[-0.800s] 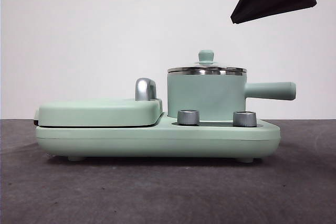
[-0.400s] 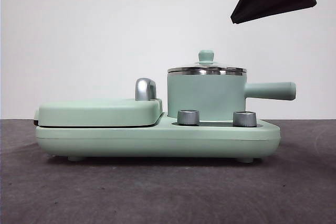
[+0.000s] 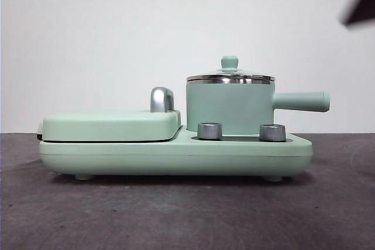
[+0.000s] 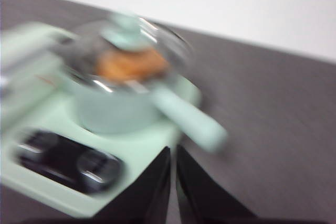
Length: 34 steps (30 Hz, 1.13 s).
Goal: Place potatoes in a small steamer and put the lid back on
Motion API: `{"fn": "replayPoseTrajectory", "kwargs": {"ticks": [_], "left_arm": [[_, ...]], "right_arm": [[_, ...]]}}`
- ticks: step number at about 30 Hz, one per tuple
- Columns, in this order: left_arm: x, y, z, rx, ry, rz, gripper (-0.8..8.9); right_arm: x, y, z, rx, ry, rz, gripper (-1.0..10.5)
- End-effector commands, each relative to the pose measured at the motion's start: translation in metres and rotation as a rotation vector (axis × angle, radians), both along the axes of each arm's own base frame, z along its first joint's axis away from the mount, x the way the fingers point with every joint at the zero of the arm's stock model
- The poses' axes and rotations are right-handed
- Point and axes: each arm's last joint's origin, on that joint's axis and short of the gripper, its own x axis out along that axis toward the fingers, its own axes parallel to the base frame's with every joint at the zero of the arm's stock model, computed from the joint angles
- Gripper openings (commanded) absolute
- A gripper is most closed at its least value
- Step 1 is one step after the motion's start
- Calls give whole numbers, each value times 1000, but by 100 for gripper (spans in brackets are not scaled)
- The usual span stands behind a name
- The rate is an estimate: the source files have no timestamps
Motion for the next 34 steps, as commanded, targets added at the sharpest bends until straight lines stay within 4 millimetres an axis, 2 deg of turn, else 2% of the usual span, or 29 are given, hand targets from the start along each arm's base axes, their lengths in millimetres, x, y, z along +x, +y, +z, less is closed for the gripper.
{"fn": "replayPoseTrajectory", "kwargs": {"ticks": [1, 5, 8, 16, 34], "left_arm": [[1, 0, -7, -1, 21, -3, 6], [1, 0, -7, -1, 21, -3, 6], [1, 0, -7, -1, 21, -3, 6], [1, 0, -7, -1, 21, -3, 6], [1, 0, -7, -1, 24, -3, 6]], "right_arm": [[-10, -23, -15, 7, -35, -118, 15], [-28, -39, -38, 15, -111, -247, 15], [-36, -44, -52, 24, -178, -295, 15], [-42, -46, -82, 68, -235, -325, 15], [-42, -47, -82, 92, -238, -336, 15]]}}
